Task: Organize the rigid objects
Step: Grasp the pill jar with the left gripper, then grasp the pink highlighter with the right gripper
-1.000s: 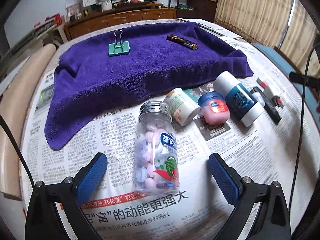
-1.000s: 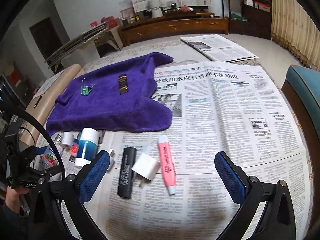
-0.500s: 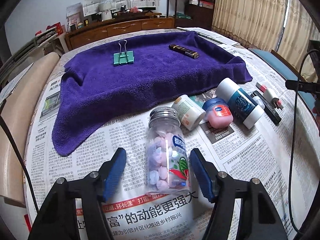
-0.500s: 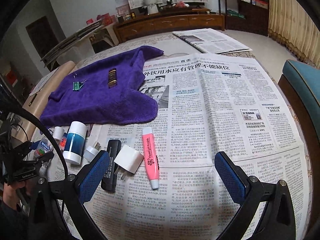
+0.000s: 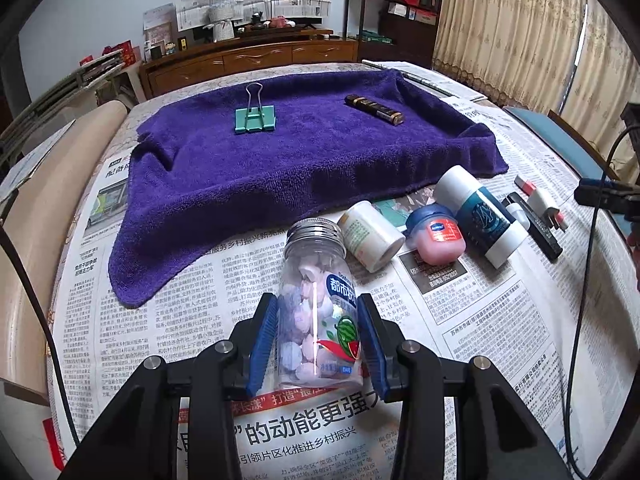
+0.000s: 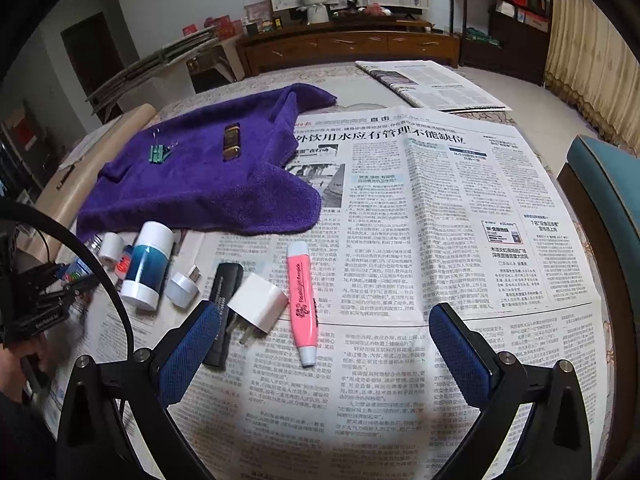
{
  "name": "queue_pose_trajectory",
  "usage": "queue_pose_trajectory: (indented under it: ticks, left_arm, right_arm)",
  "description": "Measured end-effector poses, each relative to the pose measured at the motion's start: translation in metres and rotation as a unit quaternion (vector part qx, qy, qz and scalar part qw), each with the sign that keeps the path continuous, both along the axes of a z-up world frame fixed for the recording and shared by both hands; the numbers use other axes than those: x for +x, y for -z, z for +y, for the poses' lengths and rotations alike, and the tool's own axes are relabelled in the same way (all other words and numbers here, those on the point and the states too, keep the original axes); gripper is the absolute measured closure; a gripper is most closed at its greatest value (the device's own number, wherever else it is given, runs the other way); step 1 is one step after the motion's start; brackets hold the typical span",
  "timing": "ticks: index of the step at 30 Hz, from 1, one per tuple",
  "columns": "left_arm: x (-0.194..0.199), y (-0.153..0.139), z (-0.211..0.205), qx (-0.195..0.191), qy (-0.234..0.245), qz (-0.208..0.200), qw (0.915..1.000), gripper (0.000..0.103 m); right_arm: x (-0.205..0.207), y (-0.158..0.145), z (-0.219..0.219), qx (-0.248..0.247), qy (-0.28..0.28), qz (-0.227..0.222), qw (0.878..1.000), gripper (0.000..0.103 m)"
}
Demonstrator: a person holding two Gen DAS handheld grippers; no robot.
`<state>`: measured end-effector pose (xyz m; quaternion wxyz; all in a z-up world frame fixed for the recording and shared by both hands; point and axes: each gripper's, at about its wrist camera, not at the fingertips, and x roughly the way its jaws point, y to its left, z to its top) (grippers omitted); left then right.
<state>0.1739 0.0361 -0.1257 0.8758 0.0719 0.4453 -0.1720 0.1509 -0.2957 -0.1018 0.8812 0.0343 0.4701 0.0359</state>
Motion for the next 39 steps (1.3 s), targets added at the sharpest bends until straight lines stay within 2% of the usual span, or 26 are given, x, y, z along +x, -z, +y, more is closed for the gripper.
queue_pose_trajectory:
  ticks: [10,13,20,25,28,30,31,33,35,39]
  left_arm:
    - [0.0,0.0,0.0,-0.006,0.006,0.007,0.9999,0.064]
    - [0.0,0.0,0.0,-0.005,0.006,0.007,0.9999,0.064]
    - [0.0,0.0,-0.001,-0.002,0.002,0.007,1.0,0.064]
    - [0.0,0.001,-0.003,0.002,0.002,0.005,1.0,0.064]
    - [0.0,0.001,-0.002,0.0,0.001,0.005,1.0,0.064]
    - [0.0,0.001,-0.002,0.0,-0.001,0.006,1.0,0.064]
    - [0.0,0.001,-0.002,0.0,-0.001,0.005,1.0,0.064]
    - [0.0,0.001,-0.002,0.002,-0.001,0.006,1.0,0.064]
    - [-0.001,0.001,-0.001,0.0,-0.003,0.006,1.0,0.064]
    - [-0.001,0.001,0.003,-0.009,-0.011,0.004,0.9999,0.064]
  right_arm:
    - [0.021,0.014,0.002,-0.064,-0.004,0.006,0.998,0.006]
    - [0.02,0.014,0.0,-0.05,-0.011,0.012,0.999,0.01]
    - [0.015,0.03,0.001,-0.062,-0.024,0.043,0.997,0.014]
    - [0.023,0.036,0.012,-0.065,-0.033,0.025,0.997,0.023]
    - [0.023,0.035,0.019,-0.063,-0.044,0.013,0.997,0.034]
    - [0.022,0.033,0.025,-0.063,-0.051,0.008,0.997,0.053]
    - [0.022,0.032,0.028,-0.062,-0.056,0.006,0.996,0.058]
    - [0.021,0.031,0.033,-0.063,-0.064,0.003,0.996,0.087]
    - [0.02,0.031,0.037,-0.074,-0.064,0.004,0.995,0.087]
    - [0.021,0.03,0.029,-0.046,-0.054,0.009,0.997,0.087]
